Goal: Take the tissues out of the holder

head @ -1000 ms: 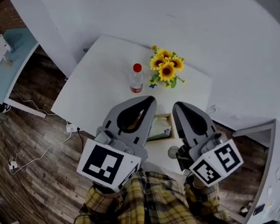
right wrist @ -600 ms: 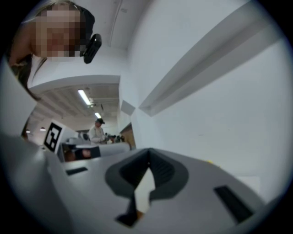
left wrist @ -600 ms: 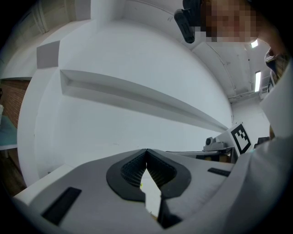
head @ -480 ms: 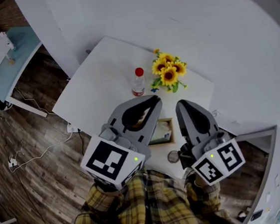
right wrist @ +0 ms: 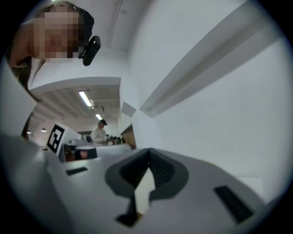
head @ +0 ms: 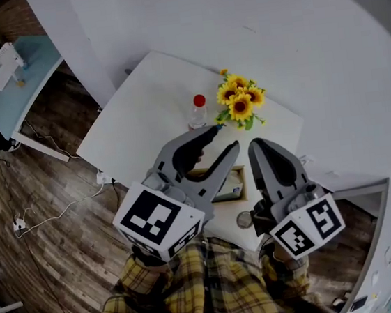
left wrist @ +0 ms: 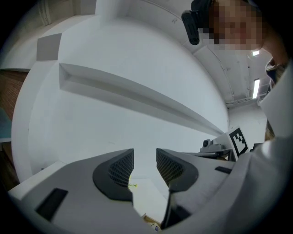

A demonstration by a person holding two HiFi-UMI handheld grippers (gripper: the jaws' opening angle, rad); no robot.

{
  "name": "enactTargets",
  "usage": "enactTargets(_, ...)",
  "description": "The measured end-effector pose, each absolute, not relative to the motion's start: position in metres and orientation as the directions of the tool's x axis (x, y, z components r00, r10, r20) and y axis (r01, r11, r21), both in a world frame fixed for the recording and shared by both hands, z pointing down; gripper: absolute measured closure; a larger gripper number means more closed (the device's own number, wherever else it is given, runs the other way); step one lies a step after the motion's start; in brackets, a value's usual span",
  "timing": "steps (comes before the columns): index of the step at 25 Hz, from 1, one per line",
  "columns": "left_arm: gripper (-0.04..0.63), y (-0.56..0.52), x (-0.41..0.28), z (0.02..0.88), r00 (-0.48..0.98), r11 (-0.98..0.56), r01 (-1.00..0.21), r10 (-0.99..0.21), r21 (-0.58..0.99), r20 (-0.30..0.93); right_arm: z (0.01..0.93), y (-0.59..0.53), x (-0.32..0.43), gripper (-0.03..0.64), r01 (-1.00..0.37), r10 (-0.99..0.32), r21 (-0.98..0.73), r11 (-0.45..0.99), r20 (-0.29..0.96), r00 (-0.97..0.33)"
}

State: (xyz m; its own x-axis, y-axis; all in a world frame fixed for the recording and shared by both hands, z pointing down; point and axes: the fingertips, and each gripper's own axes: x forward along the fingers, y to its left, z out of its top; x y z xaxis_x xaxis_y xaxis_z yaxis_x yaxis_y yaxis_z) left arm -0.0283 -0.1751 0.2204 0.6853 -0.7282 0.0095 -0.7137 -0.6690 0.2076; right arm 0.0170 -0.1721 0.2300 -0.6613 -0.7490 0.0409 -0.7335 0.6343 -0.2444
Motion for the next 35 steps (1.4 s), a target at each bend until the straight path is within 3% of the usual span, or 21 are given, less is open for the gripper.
enactTargets(4, 0.397, -0.176, -0.029, 0.226, 0.697, -0.675, -0.704, -0.717, 0.222, 0.028, 0.231, -0.172, 0.019, 0.606, -0.741, -0.756, -0.245, 0.625, 0.045, -0.653)
enactTargets(11, 0.397, -0.173, -0.016, 0.269, 0.74, -0.705, -0.671, -0.654, 0.23, 0.155, 0.241, -0.168, 0.026, 0.606, -0.764, -0.778, -0.258, 0.591, 0.065, -0.624)
enactTargets(21, 0.397, -0.163, 0.01, 0.356, 0.795, -0.771, -0.583, -0.477, 0.257, 0.374, 0.267, -0.166, 0.048, 0.606, -0.806, -0.818, -0.303, 0.509, 0.119, -0.562)
enactTargets(35, 0.397, -0.126, 0.023, 0.487, 0.705, -0.871, -0.444, -0.193, 0.212, 0.682, 0.311, -0.162, 0.068, 0.606, -0.821, -0.834, -0.386, 0.421, 0.192, -0.518)
